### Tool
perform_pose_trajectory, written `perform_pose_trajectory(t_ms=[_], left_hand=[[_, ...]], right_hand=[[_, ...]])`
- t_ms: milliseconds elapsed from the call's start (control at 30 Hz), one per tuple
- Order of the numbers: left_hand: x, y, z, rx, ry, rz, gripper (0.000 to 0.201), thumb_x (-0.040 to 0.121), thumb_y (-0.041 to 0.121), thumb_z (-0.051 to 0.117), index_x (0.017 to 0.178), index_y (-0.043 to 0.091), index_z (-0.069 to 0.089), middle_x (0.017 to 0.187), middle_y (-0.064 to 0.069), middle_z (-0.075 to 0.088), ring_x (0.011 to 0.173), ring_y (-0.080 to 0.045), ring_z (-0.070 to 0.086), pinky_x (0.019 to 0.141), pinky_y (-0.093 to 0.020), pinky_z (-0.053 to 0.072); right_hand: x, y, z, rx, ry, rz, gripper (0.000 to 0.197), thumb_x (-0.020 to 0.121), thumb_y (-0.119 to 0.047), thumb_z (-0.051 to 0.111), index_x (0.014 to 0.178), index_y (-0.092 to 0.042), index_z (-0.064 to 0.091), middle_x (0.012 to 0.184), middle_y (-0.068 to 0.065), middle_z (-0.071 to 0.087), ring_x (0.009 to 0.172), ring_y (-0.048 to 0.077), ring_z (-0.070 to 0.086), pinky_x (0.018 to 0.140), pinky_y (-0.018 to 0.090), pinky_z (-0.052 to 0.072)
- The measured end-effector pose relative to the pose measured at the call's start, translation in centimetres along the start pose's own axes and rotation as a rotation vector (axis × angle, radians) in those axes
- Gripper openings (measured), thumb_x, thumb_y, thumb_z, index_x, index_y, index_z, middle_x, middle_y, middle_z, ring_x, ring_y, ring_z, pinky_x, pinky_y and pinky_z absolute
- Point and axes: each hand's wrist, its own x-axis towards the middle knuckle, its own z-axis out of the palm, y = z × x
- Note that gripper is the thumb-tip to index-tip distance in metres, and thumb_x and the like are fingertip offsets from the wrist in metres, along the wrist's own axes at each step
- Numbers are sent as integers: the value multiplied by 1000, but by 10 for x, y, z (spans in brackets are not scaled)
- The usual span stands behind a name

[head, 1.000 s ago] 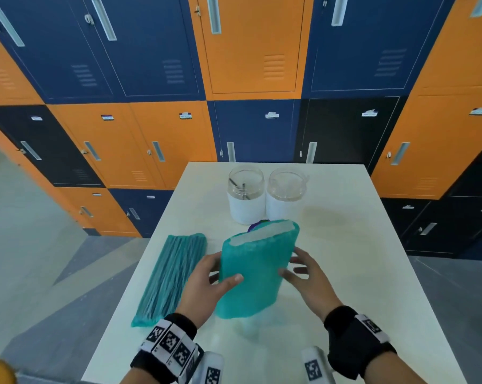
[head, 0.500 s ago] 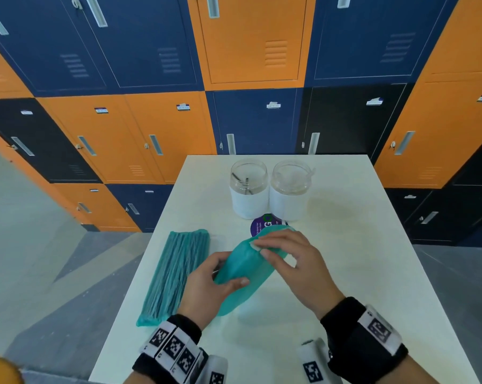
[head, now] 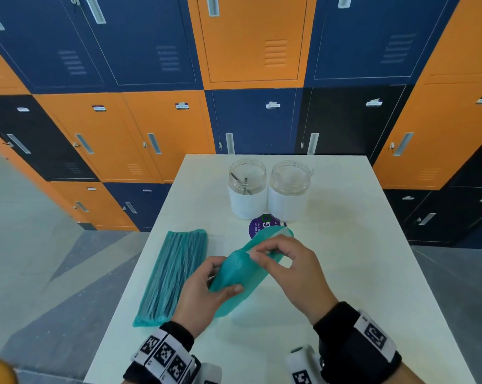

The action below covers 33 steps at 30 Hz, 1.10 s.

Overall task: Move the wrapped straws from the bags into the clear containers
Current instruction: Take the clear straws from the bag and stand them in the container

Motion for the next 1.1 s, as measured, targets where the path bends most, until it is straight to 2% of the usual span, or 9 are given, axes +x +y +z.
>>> perform_pose_trajectory(t_ms=[200, 300, 367, 467, 600, 700, 867, 1000, 1100], left_hand=[[-3, -6, -4, -47, -14, -28, 40, 65, 33, 83, 99, 38, 62, 105, -2, 71, 101, -19, 66, 92, -42, 53], [-2, -7, -4, -43, -29, -25, 40, 75, 14, 83, 106, 28, 61, 106, -3, 71, 101, -18, 67, 94, -46, 53], [-1, -5, -4, -48, -33, -17, 42, 74, 16, 83, 109, 23, 60, 106, -4, 70, 101, -18, 67, 93, -48, 53], [-1, -1, -5, -41, -49, 1, 51, 70, 31, 79, 114, 24, 56, 110, 1, 68, 104, -16, 65, 95, -42, 53], [-2, 7, -3, -3, -75, 32, 69, 74, 17, 81, 132, 34, 47, 123, 21, 59, 118, -4, 55, 98, -20, 45], [-1, 17, 6, 51, -24, 56, 67, 71, 17, 86, 128, 36, 54, 120, 23, 62, 114, 6, 55, 93, -10, 43], [5, 19, 6, 28, 54, 17, 43, 74, 27, 82, 110, 37, 63, 101, 17, 71, 96, -3, 66, 87, -28, 53], [8, 14, -5, -74, 99, -49, 55, 63, 49, 86, 111, 33, 64, 101, 11, 74, 97, -10, 69, 89, -38, 55], [11, 11, -13, -102, 133, -72, 53, 68, 43, 85, 114, 29, 64, 102, 7, 74, 97, -11, 69, 87, -37, 56]], right_hand=[[6, 4, -8, 432, 216, 185, 7, 95, -14, 58, 93, -8, 62, 90, 13, 72, 85, 28, 69, 84, 39, 56], [0, 4, -6, 384, 116, 151, 31, 83, -43, 66, 99, -16, 66, 94, 2, 70, 91, 21, 65, 86, 28, 52], [-3, 6, -3, 214, 91, 122, 30, 75, -47, 71, 98, -27, 66, 95, -10, 68, 92, 13, 63, 83, 20, 49], [-1, 12, -2, 67, 128, 88, 13, 82, -31, 73, 93, -27, 68, 93, -13, 66, 90, 11, 62, 83, 21, 49], [0, 9, -1, 120, 124, 145, 6, 85, -20, 72, 88, -16, 70, 85, -5, 71, 82, 9, 66, 77, 18, 51], [-1, 5, 4, 117, 127, 152, 10, 83, -21, 74, 82, -12, 69, 79, -4, 71, 77, 9, 67, 73, 14, 51], [9, 7, -5, 170, 114, 227, 3, 84, -16, 73, 86, -14, 71, 79, -4, 73, 76, 11, 68, 73, 19, 53], [23, 9, -26, 344, 244, 268, 9, 92, -8, 62, 95, 0, 62, 86, 15, 71, 73, 23, 69, 72, 32, 60], [31, 8, -45, 370, 290, 275, 14, 94, -8, 59, 99, 5, 59, 86, 21, 68, 64, 25, 68, 64, 31, 59]])
